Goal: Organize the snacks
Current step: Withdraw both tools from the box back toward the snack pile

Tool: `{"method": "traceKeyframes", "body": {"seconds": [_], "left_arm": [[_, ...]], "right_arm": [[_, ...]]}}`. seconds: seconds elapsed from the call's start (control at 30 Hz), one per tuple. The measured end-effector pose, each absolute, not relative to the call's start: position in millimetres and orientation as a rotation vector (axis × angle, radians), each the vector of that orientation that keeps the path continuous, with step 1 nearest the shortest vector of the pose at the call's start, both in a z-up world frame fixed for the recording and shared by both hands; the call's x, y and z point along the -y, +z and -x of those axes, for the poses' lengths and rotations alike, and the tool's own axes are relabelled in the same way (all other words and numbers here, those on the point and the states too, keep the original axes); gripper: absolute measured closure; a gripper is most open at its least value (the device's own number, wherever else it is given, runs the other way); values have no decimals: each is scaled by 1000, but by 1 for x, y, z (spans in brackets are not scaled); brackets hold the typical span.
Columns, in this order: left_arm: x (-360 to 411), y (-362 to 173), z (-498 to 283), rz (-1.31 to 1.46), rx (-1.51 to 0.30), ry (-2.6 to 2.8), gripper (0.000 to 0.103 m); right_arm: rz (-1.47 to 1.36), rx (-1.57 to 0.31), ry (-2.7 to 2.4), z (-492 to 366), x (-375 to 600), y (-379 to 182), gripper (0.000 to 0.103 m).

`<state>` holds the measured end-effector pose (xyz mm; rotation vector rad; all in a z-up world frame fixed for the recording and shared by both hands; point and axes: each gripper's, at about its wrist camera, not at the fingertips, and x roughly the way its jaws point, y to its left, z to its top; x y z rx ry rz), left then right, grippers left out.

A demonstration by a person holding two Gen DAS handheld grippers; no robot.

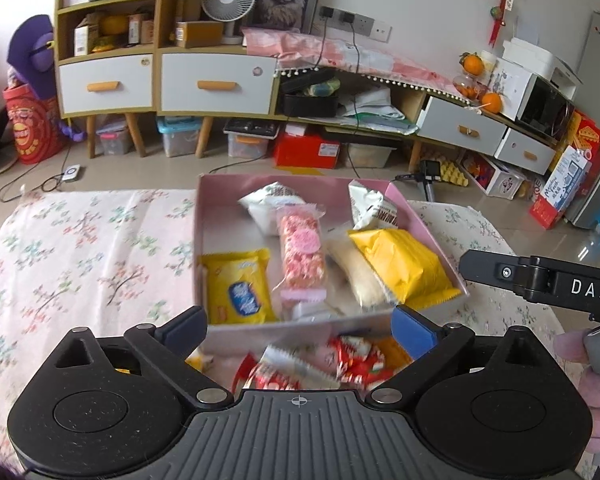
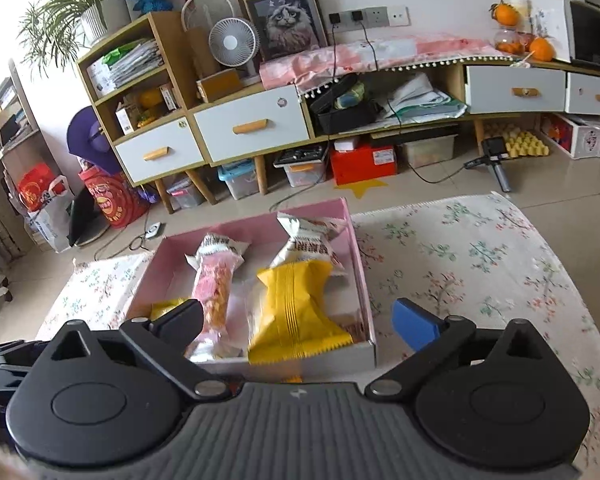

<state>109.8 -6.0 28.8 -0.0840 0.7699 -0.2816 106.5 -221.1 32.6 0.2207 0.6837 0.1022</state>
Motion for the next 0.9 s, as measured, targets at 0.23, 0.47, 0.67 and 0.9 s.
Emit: {"method": "traceKeyframes", "body": {"seconds": [0.23, 0.47, 0.67, 0.9], "left_arm": [[-13, 22, -85, 106, -791, -251, 2], [-26, 12, -70, 121, -811, -218, 2], [-29, -3, -53, 63, -763, -232, 2], [-31, -15, -44, -3, -710, -287, 2]], "right_arm": [[-209, -696, 94, -89, 219, 30, 0], [-168, -705, 113, -75, 210, 25, 0], [-107, -717, 128, -66, 205, 11, 0], [41, -738, 218, -54, 193, -7, 0]]}}
